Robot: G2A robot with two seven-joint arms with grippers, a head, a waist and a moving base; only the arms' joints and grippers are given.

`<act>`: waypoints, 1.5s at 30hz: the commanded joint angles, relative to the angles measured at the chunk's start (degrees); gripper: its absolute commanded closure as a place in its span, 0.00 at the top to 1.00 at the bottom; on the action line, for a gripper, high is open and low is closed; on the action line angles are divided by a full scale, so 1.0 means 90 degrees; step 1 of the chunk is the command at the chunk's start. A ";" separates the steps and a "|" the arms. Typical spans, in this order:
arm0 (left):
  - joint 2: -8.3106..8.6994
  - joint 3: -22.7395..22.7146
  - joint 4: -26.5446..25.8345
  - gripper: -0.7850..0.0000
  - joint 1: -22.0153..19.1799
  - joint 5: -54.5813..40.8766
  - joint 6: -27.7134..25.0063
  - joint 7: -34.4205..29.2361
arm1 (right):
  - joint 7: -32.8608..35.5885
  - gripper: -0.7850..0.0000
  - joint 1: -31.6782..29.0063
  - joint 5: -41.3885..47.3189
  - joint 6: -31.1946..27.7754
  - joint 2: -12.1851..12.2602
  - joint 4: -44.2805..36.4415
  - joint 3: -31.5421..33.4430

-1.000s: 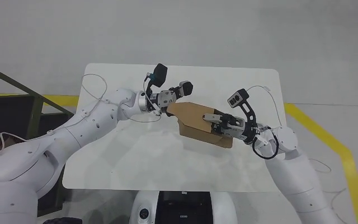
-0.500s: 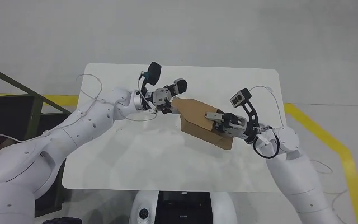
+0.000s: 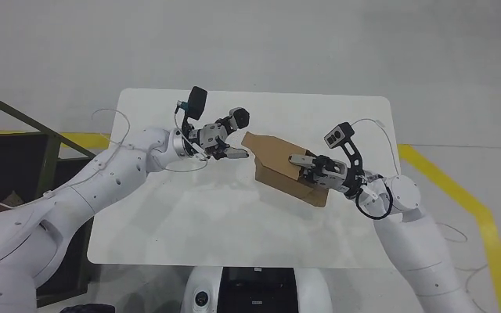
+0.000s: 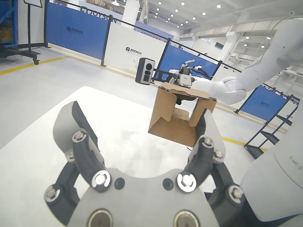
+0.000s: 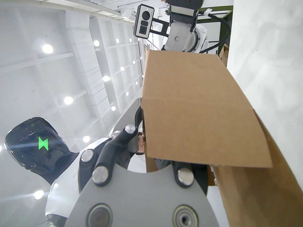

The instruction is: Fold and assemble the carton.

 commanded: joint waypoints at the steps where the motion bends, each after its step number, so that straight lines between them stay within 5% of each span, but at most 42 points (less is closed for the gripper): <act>1: 0.0037 -0.0010 -0.0070 1.00 0.0020 0.0052 0.0000 0.0021 | -0.0004 0.00 0.0006 0.0001 -0.0007 -0.0003 0.0001 -0.0005; 14: 0.0102 -0.0020 -0.0028 1.00 0.0046 0.0163 0.0000 0.0123 | -0.0004 0.00 0.0013 -0.0021 0.0009 -0.0009 -0.0004 0.0009; 25: -0.0153 -0.0069 0.0373 1.00 0.0004 -0.0184 0.0000 -0.0163 | 0.0130 0.00 0.0006 -0.0026 0.0058 -0.0022 -0.0098 -0.0085; 45: -0.0550 0.0078 0.0259 1.00 -0.0105 -0.0541 0.0000 -0.0621 | 0.0161 0.00 0.0023 0.0034 0.0011 -0.0049 -0.0115 -0.0162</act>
